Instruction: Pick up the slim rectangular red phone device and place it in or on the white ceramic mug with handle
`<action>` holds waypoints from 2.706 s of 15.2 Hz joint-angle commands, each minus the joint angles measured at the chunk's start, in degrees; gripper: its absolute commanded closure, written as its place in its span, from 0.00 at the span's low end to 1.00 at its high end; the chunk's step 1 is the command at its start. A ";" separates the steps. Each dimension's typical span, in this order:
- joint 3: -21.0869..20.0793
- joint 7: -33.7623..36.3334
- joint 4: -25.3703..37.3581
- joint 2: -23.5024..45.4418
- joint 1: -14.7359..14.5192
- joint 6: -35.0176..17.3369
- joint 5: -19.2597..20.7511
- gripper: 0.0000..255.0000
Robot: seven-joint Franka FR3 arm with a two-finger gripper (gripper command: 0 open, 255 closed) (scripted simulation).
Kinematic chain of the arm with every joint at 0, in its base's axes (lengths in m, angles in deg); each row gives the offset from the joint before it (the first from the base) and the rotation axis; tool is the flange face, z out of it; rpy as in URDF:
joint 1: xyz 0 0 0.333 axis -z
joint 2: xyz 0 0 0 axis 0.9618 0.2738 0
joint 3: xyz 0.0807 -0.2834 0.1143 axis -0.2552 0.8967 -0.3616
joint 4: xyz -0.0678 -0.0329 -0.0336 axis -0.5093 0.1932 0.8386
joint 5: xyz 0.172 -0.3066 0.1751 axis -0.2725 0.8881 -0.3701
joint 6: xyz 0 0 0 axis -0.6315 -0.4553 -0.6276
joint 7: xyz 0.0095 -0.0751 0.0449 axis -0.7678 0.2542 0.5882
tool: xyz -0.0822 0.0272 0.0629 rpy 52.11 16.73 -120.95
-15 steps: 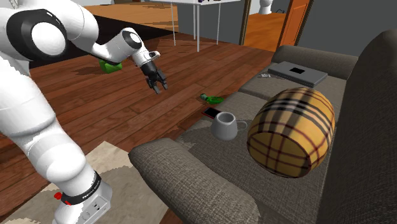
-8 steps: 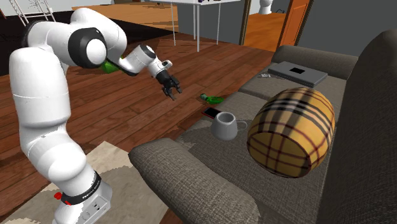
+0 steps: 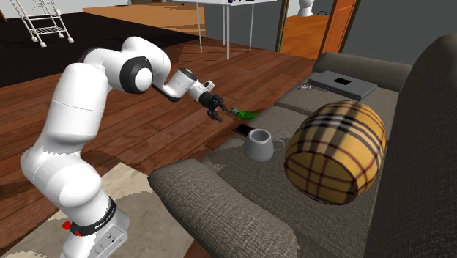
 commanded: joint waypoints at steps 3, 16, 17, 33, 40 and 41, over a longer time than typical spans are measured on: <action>3.96 -1.62 10.19 9.48 -1.43 3.15 5.26 0.00; 5.08 -0.67 6.95 8.53 1.30 -0.55 6.63 0.00; 5.08 -0.67 6.95 8.53 1.30 -0.55 6.63 0.00; 4.93 -2.39 6.16 5.88 1.35 0.15 6.50 1.00; 4.77 -5.03 5.63 2.49 1.35 1.21 6.34 1.00; 4.75 -5.43 5.60 2.04 1.35 1.37 6.33 1.00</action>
